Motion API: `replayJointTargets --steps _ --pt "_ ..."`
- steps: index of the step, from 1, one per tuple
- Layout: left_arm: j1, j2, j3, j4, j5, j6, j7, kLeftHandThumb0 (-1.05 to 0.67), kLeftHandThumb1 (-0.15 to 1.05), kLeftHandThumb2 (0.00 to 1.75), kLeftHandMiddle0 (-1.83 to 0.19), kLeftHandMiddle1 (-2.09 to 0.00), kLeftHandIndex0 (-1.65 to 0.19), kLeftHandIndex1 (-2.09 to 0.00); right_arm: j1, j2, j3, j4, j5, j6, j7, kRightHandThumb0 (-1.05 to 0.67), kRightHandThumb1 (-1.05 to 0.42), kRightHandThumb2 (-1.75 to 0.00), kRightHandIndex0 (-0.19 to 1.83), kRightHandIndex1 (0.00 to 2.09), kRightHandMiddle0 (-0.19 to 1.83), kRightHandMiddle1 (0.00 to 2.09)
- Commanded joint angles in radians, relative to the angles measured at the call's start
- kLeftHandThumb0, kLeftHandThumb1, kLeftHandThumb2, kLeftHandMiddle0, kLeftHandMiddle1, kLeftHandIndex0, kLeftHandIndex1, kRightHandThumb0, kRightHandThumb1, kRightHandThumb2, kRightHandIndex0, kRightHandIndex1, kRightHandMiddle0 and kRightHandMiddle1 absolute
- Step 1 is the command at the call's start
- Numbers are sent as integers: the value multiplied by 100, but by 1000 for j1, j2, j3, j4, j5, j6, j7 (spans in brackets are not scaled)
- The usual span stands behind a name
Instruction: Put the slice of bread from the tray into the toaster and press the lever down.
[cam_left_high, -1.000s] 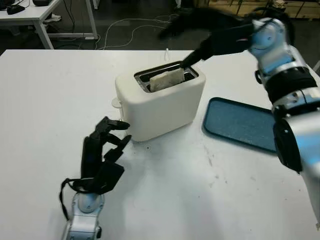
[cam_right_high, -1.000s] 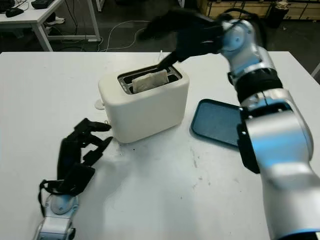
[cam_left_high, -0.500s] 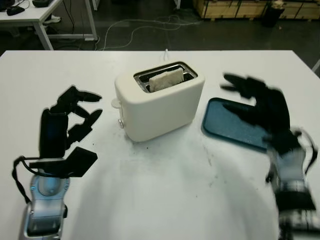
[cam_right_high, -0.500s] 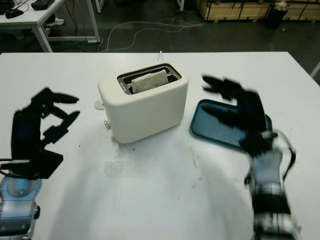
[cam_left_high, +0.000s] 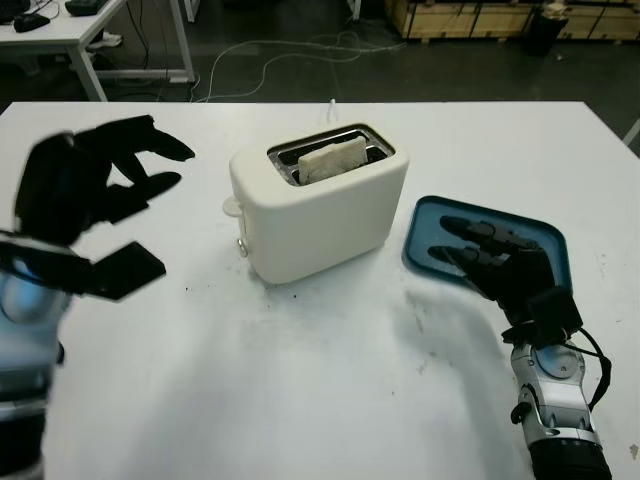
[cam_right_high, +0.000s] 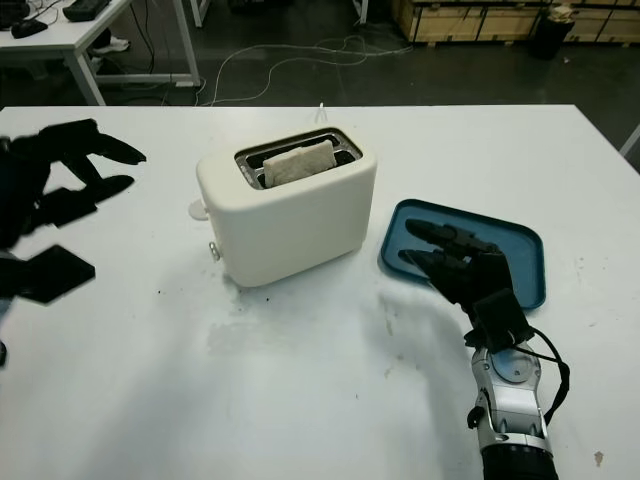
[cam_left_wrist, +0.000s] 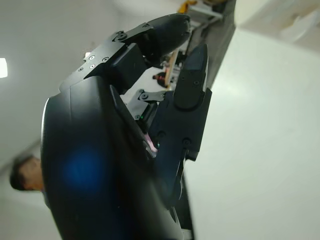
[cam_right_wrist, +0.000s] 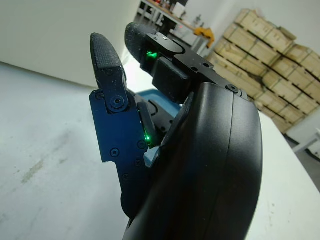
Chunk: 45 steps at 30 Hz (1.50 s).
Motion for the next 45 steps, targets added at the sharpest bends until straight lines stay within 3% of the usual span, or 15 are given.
replayJointTargets --steps 1,5,14,16,21,30,42,45 --pt "-57 57 -47 61 37 -39 -40 -26 86 0 -95 -118 -105 -37 -17 8 -6 10 21 10 13 -49 -92 -2 118 11 108 3" --pt "-136 116 -131 160 120 -75 -88 -32 87 0 -104 -105 -115 -24 -21 11 -2 0 21 13 20 -49 -92 -1 119 9 107 1" --pt "-227 134 -236 316 213 -193 -69 -32 87 0 -116 -92 -123 -11 -32 28 -5 -17 35 30 16 -48 -91 0 120 7 109 1" --pt "-241 134 -252 338 234 -212 -64 -33 86 0 -117 -96 -125 -10 -33 30 -9 -18 35 31 15 -48 -92 0 120 6 109 1" --pt "-260 126 -276 378 268 -257 -39 -40 76 0 -108 -132 -132 -5 -38 30 -12 -14 36 26 21 -49 -92 0 119 5 108 0" --pt "-282 117 -272 424 245 -320 -9 -40 76 0 -100 -156 -133 -2 -42 30 -21 12 36 -12 48 -50 -92 0 120 4 106 0" --pt "-299 99 -268 449 175 -345 -20 -40 76 0 -101 -161 -135 -1 -35 34 -17 -3 33 14 50 -51 -91 0 120 2 106 0" --pt "-298 89 -265 449 159 -336 -20 -39 75 0 -105 -152 -136 -1 -34 36 -18 -2 37 6 56 -48 -91 0 120 2 106 0"
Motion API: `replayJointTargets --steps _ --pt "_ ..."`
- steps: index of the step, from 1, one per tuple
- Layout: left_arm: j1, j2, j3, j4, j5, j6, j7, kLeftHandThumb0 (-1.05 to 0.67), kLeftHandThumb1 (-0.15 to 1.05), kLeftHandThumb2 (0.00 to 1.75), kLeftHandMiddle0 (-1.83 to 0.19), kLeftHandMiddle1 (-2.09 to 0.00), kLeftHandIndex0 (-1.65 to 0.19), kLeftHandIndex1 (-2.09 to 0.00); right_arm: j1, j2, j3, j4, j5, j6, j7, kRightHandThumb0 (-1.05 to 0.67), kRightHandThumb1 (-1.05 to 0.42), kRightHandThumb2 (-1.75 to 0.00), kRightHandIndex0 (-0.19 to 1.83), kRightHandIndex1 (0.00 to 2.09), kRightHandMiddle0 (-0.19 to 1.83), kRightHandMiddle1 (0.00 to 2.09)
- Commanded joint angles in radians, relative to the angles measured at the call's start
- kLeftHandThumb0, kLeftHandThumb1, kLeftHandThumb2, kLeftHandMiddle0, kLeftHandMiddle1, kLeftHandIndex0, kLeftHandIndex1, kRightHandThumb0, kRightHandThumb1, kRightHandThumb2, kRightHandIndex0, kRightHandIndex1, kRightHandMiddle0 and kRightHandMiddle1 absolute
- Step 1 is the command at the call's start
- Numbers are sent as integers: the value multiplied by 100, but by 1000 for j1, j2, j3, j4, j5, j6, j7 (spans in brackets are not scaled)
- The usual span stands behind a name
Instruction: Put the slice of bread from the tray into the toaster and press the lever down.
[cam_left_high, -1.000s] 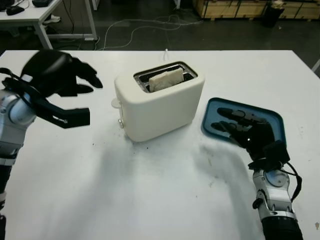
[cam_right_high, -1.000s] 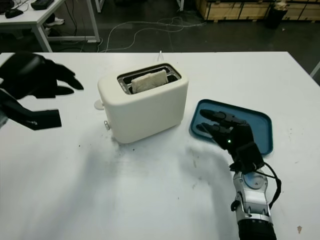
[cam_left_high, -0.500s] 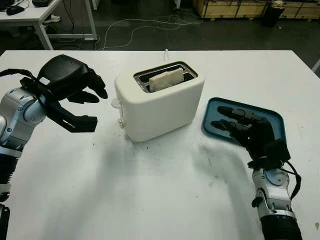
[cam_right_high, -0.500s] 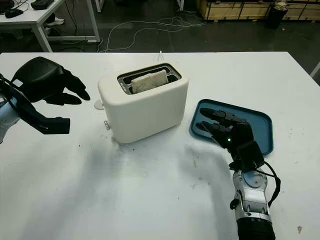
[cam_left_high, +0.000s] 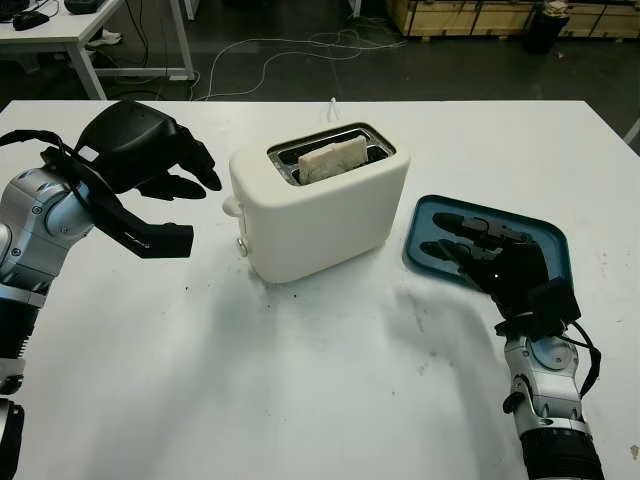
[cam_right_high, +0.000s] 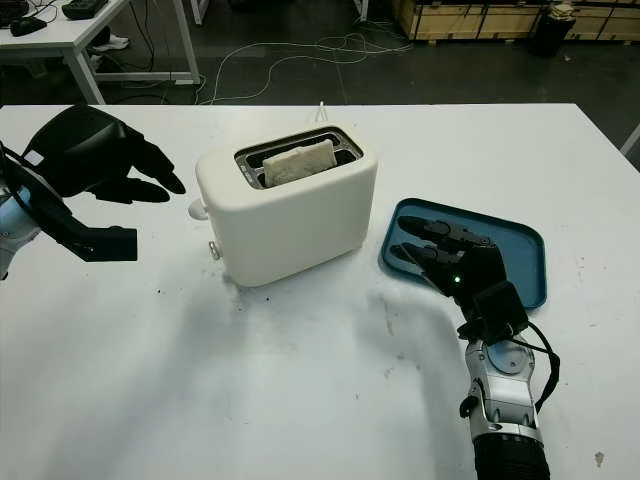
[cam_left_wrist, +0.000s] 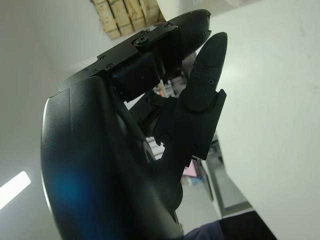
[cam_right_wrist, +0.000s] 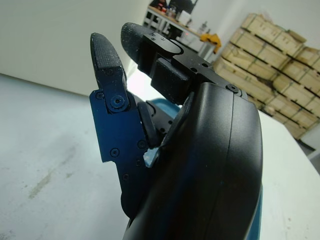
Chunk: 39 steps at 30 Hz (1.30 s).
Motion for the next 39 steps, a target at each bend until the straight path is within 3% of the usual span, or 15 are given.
replayJointTargets --steps 1,9,20,26,39 --pt "-17 -9 10 0 -25 9 -5 -39 75 0 -105 -148 -135 -1 0 7 -2 -9 14 -5 3 -48 -92 -1 120 2 106 0" --pt "-18 -29 -1 13 -45 18 -18 -36 75 0 -113 -125 -138 -1 2 9 1 -8 4 -4 -4 -49 -92 -2 119 1 105 0" --pt "-21 -57 -16 39 -4 24 13 -36 76 1 -103 -139 -139 -1 6 22 -10 -16 22 -17 2 -50 -92 -2 119 1 106 0" --pt "-22 -55 -25 25 13 66 -3 -36 81 1 -101 -127 -132 0 8 21 -5 -13 -1 -16 -12 -47 -92 -2 119 0 106 0" --pt "-26 -61 -35 34 15 67 -4 -37 83 0 -100 -128 -132 0 12 26 -3 -11 11 -4 -5 -46 -92 -2 118 0 104 0"
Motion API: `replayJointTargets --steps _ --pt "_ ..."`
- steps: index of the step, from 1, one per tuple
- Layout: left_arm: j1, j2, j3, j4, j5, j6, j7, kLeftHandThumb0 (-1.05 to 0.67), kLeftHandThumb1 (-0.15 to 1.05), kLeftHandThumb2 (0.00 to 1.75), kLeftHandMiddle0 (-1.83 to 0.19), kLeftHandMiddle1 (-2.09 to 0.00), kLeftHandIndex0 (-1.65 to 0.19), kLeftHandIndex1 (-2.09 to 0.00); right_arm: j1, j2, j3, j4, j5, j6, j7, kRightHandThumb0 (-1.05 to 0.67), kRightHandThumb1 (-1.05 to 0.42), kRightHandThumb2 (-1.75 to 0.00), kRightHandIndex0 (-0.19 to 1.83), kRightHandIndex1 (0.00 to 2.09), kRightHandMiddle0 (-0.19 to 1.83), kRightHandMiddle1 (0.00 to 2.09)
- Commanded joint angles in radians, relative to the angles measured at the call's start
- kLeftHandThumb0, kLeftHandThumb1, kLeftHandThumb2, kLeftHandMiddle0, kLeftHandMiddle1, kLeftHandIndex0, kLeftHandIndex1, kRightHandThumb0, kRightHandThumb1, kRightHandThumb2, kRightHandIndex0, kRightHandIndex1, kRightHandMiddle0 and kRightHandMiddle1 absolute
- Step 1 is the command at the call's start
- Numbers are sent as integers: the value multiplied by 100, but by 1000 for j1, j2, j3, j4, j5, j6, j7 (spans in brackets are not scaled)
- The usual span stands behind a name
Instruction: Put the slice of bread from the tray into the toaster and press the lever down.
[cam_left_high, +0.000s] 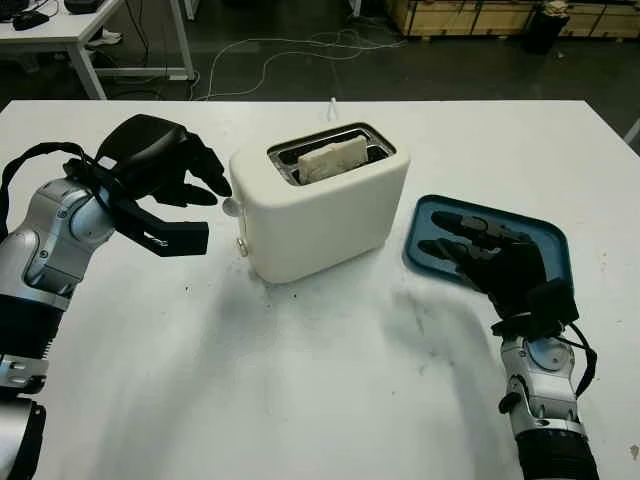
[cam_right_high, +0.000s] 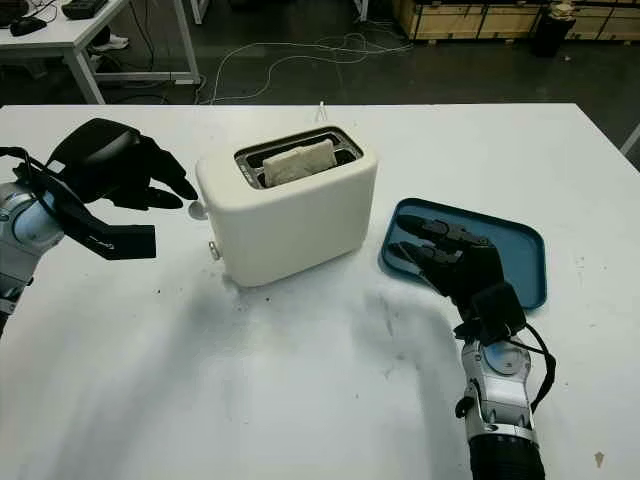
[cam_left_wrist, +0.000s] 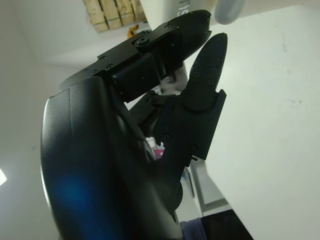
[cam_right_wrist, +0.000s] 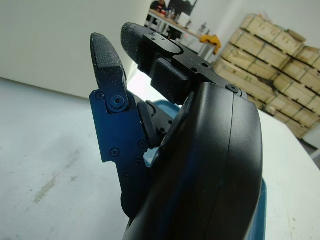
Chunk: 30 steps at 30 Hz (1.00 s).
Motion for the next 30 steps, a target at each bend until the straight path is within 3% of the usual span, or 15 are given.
replayJointTargets --steps 1,14,19,30 --pt "-26 -6 -10 4 -3 -7 -3 -37 83 0 -100 -130 -133 0 8 6 -1 -5 11 0 -1 -47 -92 -2 118 0 104 0" --pt "-28 -5 0 -8 -12 -14 -1 -37 82 0 -105 -113 -134 0 7 5 1 7 7 -14 2 -47 -92 -2 118 0 105 0" --pt "-23 -5 4 -11 -30 -27 2 -37 81 0 -106 -122 -136 -1 8 7 2 5 10 -7 3 -48 -92 -2 118 0 105 0" --pt "-20 -14 -4 -4 -16 -17 4 -37 81 0 -107 -119 -135 0 13 1 1 0 3 -10 0 -48 -92 -2 119 1 105 0"
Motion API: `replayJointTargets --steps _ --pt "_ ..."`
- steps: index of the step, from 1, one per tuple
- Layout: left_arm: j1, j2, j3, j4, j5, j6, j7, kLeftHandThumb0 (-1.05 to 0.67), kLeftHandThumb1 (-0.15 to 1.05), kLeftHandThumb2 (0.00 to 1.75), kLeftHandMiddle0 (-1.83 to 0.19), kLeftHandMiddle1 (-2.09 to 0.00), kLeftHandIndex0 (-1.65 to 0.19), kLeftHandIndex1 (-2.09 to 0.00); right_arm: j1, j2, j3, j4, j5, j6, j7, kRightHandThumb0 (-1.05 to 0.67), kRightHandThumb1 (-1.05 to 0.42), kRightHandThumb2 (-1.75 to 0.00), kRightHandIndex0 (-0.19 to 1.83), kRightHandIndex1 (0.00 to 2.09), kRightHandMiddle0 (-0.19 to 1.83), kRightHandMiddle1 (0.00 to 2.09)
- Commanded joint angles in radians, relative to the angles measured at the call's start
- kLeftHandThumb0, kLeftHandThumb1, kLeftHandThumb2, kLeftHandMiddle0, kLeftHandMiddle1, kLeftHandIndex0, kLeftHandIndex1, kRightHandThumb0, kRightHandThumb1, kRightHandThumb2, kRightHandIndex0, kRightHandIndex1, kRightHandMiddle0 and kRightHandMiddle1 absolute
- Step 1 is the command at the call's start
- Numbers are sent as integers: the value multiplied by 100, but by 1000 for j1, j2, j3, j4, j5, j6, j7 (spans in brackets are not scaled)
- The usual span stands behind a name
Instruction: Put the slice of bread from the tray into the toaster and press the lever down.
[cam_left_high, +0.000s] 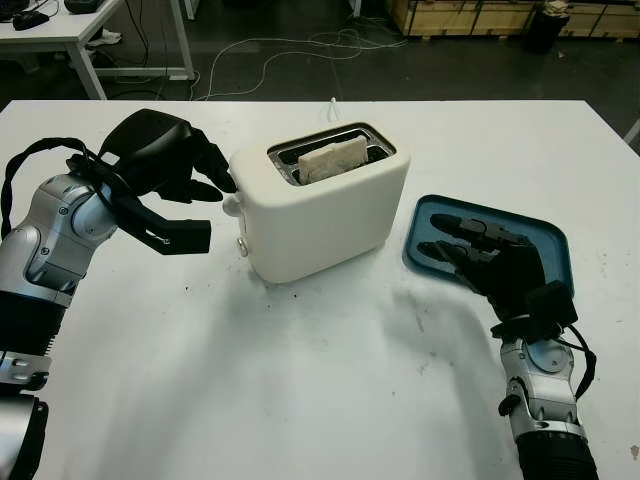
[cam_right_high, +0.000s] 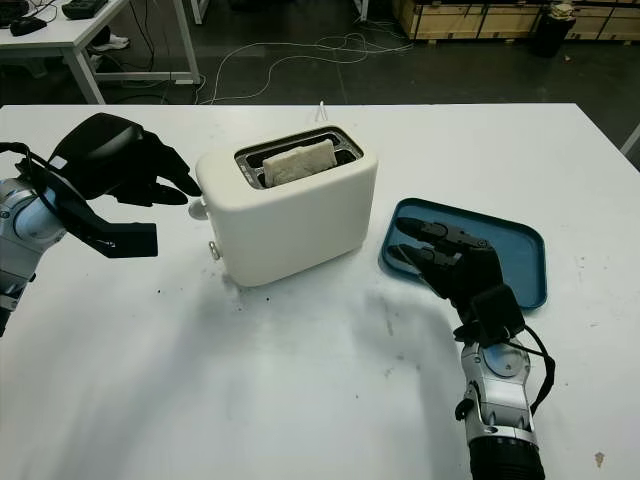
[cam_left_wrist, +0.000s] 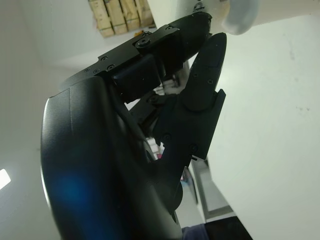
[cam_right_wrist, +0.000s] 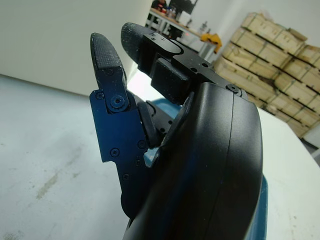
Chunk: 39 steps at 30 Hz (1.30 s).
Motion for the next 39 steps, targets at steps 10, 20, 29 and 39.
replayJointTargets --steps 10,20,29,39 --pt "31 -12 7 -27 -73 20 -46 -32 80 0 -104 -133 -133 -1 -1 0 -6 -19 0 9 -16 -45 -91 -1 120 1 105 1" --pt "46 -14 -7 -14 -70 -5 -43 -33 78 1 -104 -140 -133 0 -5 -8 -2 -1 -12 -21 -12 -44 -92 -2 119 1 104 0" --pt "43 -20 -17 4 -47 -1 -26 -34 79 0 -100 -140 -133 0 -2 -5 -2 -6 -6 -15 -12 -46 -92 -1 120 1 105 0" --pt "1 -19 -46 112 0 -38 39 -33 79 1 -102 -136 -132 0 8 -5 1 -14 -1 -15 2 -44 -92 -1 118 0 104 0"
